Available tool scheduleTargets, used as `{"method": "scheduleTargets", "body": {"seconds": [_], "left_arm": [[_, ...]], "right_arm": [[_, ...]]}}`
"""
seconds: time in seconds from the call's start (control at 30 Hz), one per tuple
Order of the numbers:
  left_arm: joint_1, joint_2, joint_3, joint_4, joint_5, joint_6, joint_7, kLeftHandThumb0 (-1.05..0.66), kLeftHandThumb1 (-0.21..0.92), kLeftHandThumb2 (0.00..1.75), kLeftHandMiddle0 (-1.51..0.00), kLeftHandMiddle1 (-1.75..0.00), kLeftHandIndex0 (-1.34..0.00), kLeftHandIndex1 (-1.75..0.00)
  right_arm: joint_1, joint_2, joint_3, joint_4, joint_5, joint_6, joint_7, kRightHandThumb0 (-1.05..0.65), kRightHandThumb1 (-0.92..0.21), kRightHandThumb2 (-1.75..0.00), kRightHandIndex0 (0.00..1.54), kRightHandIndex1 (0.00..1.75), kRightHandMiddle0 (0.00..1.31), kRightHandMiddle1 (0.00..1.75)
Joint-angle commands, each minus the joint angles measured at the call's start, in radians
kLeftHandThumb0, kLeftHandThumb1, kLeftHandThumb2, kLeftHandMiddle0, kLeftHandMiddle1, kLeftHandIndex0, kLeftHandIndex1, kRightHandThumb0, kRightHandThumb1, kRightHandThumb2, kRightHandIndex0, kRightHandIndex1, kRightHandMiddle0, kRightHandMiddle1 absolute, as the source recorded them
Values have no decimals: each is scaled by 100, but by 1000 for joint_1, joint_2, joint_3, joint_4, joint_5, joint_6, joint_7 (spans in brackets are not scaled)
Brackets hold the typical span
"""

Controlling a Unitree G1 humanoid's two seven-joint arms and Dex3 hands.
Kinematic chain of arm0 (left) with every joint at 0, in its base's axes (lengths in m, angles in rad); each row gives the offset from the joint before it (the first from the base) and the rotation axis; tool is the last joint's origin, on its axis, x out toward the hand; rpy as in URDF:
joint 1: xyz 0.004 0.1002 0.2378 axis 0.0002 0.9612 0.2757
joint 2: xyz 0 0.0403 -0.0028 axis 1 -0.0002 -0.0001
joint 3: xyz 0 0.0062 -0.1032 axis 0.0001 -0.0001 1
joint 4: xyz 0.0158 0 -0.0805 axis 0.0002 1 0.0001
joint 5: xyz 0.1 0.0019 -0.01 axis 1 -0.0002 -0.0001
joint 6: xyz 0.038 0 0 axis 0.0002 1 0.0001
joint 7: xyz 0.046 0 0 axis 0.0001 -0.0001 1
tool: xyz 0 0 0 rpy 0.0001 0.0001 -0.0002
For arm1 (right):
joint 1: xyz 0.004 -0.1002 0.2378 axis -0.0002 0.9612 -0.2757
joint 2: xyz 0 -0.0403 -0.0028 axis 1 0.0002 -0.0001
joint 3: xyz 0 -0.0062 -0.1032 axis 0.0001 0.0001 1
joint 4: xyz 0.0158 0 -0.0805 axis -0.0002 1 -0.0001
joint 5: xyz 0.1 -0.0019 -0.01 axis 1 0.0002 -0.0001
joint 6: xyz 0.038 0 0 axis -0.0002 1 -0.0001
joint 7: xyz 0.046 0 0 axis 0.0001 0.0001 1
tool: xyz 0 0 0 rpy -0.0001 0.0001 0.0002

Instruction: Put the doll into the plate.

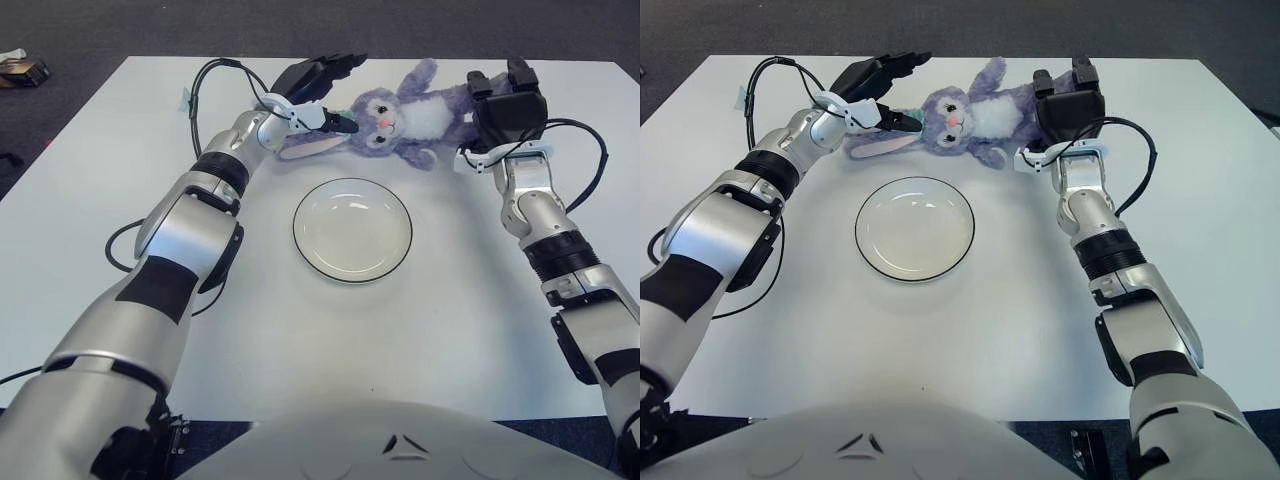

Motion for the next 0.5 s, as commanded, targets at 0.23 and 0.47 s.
{"method": "scheduleTargets", "body": {"seconds": [0.23,0.47], "left_arm": [[13,7,0,-10,2,-2,7,-66,92,15,-33,0,-43,-1],[15,8,2,-11,1,-3,8,-66,92,15,-33,0,-43,-1]], "right_arm": [[-67,1,47,126,41,-4,-13,-79,-84,0,2,0,15,0],[-97,9,73,187,45,11,-15,-80,-84,0,0,0,16,0]]}}
